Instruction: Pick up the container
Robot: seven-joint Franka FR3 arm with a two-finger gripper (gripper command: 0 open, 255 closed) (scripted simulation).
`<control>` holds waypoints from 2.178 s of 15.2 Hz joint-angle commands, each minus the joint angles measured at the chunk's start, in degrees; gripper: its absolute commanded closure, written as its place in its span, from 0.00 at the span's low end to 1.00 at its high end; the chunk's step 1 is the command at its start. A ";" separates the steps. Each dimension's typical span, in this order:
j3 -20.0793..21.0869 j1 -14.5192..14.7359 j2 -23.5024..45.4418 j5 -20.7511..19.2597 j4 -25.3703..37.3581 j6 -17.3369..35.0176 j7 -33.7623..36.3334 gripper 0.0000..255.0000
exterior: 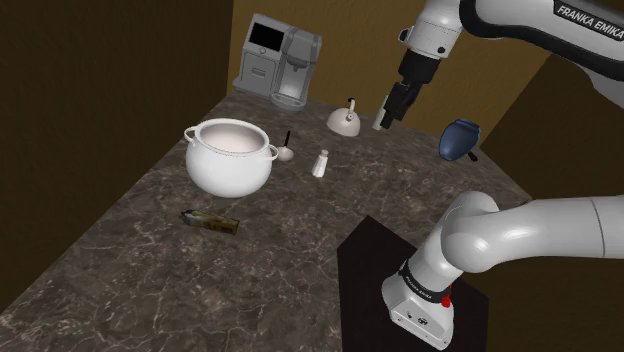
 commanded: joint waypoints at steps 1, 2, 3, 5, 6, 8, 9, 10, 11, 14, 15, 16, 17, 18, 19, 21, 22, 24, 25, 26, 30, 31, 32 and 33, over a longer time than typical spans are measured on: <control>0.00 0.00 0.00 0.00 0.00 0.00 0.00 0.00; 0.26 0.48 1.08 0.43 -0.66 1.72 -0.17 0.00; 0.52 0.96 2.21 0.85 -1.26 3.43 -0.35 0.00; 1.06 1.94 4.65 1.67 -2.26 6.84 -0.75 0.00; 1.34 2.44 5.95 2.07 -2.66 8.53 -0.95 0.00; 1.92 3.41 8.71 2.86 -3.26 11.87 -1.41 0.00; 2.23 3.89 10.16 3.25 -3.46 13.52 -1.65 0.00; 2.54 4.37 11.65 3.64 -3.60 15.15 -1.90 0.00; 2.85 4.85 13.19 4.01 -3.67 16.76 -2.15 0.00; 3.84 6.24 18.04 5.09 -3.48 21.43 -2.97 0.00; 4.18 6.70 19.73 5.42 -3.28 22.93 -3.24 0.00; 4.53 7.15 21.44 5.75 -3.02 24.40 -3.53 0.00; 4.88 7.60 23.18 6.06 -2.70 25.83 -3.81 0.00; 5.24 8.04 24.95 6.35 -2.31 27.23 -4.10 0.00; 5.61 8.46 26.74 6.63 -1.87 28.58 -4.38 0.00; 6.36 9.30 30.36 7.13 -0.79 31.17 -4.95 0.00; 6.74 9.71 32.20 7.34 -0.16 32.40 -5.22 0.00; 7.51 10.51 35.91 7.70 1.27 34.73 -5.75 0.00; 7.90 10.90 37.78 7.83 2.07 35.82 -6.01 0.00; 8.30 11.28 39.65 7.94 2.93 36.87 -6.25 0.00; 9.89 12.78 47.20 8.03 6.88 40.56 -7.10 0.00; 10.28 13.16 49.09 7.97 8.00 41.36 -7.27 0.00; 10.66 13.54 50.99 7.87 9.18 42.11 -7.44 0.00; 11.03 13.94 52.89 7.73 10.40 42.80 -7.58 0.00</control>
